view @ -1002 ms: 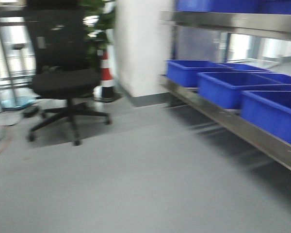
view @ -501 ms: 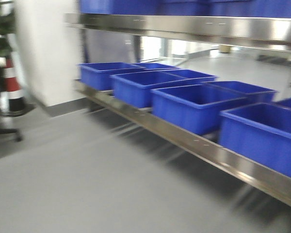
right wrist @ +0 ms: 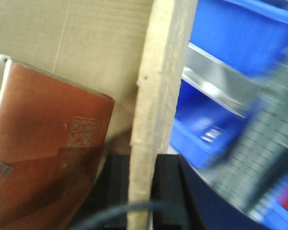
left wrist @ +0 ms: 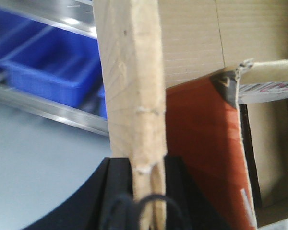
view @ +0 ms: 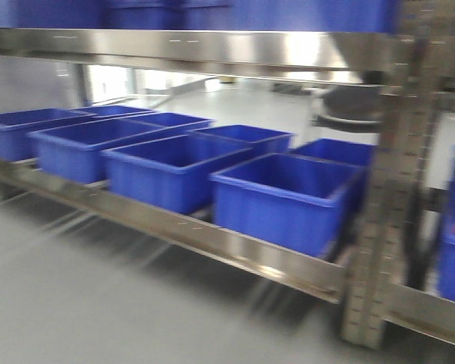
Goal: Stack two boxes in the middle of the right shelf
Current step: 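Turn toward the steel shelf rack of blue bins holding the boxes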
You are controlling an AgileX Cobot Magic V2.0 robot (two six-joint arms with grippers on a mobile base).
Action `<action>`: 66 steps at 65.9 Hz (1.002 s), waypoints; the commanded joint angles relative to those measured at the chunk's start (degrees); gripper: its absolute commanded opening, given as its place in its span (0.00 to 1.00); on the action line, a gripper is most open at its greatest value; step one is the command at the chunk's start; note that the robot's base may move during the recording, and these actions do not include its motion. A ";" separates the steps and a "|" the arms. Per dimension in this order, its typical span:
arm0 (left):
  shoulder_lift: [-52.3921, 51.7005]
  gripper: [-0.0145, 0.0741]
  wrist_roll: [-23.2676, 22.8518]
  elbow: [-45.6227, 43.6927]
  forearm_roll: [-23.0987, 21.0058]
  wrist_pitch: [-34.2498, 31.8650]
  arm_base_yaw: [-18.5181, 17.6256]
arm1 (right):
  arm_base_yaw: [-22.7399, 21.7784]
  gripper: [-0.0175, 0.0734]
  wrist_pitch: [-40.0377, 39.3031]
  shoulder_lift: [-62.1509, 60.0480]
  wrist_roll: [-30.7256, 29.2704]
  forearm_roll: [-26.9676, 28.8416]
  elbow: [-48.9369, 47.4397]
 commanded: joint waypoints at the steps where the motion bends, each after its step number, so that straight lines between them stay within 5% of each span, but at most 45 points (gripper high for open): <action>1: -0.96 0.04 0.17 -0.59 0.26 -2.51 0.39 | -0.33 0.02 -2.98 -0.83 -0.56 -1.41 -0.72; 66: -0.96 0.04 0.17 -0.59 0.26 -2.51 0.39 | -0.33 0.02 -2.98 -0.83 -0.56 -1.41 -0.72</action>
